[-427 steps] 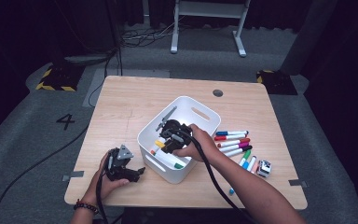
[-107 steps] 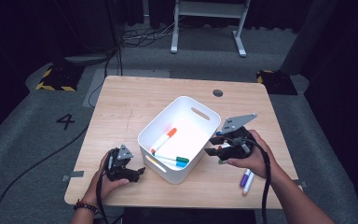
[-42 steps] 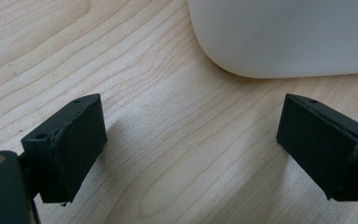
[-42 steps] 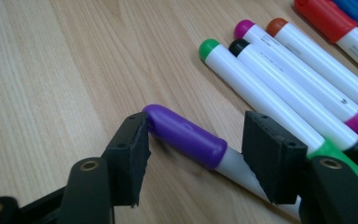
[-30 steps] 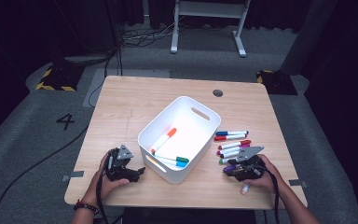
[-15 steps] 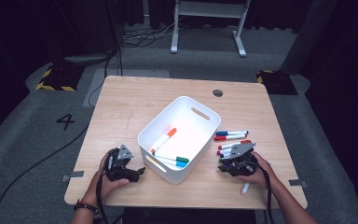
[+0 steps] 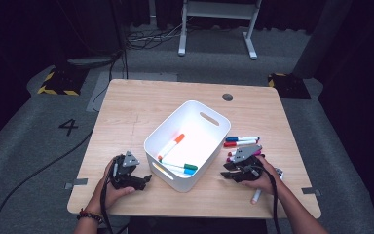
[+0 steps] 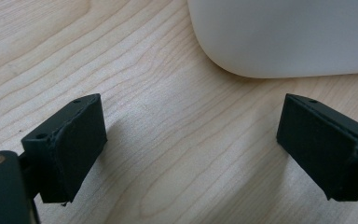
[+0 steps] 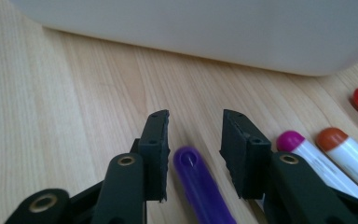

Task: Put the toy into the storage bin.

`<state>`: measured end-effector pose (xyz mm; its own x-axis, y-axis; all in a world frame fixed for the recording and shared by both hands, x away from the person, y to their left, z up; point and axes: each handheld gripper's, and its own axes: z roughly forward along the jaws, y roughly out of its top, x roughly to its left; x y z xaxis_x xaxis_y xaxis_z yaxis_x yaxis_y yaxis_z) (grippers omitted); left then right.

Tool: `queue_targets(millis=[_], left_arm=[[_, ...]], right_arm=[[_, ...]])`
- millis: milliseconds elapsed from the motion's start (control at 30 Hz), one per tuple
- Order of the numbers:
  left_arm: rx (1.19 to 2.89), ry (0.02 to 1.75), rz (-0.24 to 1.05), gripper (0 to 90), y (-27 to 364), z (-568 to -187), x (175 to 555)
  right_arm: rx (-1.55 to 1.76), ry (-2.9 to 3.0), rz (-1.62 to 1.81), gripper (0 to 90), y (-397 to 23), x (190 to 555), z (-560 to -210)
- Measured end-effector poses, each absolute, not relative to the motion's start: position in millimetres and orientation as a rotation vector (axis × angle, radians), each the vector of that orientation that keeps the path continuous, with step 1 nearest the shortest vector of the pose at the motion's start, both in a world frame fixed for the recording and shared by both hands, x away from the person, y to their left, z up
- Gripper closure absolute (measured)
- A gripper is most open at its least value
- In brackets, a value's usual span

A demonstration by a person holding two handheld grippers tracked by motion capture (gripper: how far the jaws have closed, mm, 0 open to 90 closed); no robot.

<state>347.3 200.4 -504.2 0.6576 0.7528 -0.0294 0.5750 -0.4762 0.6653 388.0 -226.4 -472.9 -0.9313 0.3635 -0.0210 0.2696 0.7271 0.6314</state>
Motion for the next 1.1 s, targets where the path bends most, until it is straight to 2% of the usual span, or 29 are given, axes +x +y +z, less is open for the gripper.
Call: queue_targets(millis=[300,433,600,900,1100], left_arm=[[2.219,1.024,0.352,8.3,200.5,-504.2,347.4],[2.219,1.024,0.352,8.3,200.5,-504.2,347.4],[2.219,1.023,0.352,8.3,200.5,-504.2,347.4],[2.219,1.023,0.352,8.3,200.5,-504.2,347.4],[2.219,1.024,0.352,8.3,200.5,-504.3,347.4]], right_arm=[[0.494,2.814,0.902,59.2,-241.2,384.2,-479.7],[0.489,2.826,0.902,62.1,-241.0,384.4,-482.0],[0.47,2.837,0.91,73.3,-235.7,387.6,-482.2],[0.46,2.826,0.947,74.8,-226.2,392.3,-481.5],[0.53,2.768,1.097,75.0,-233.5,385.7,-471.2]])
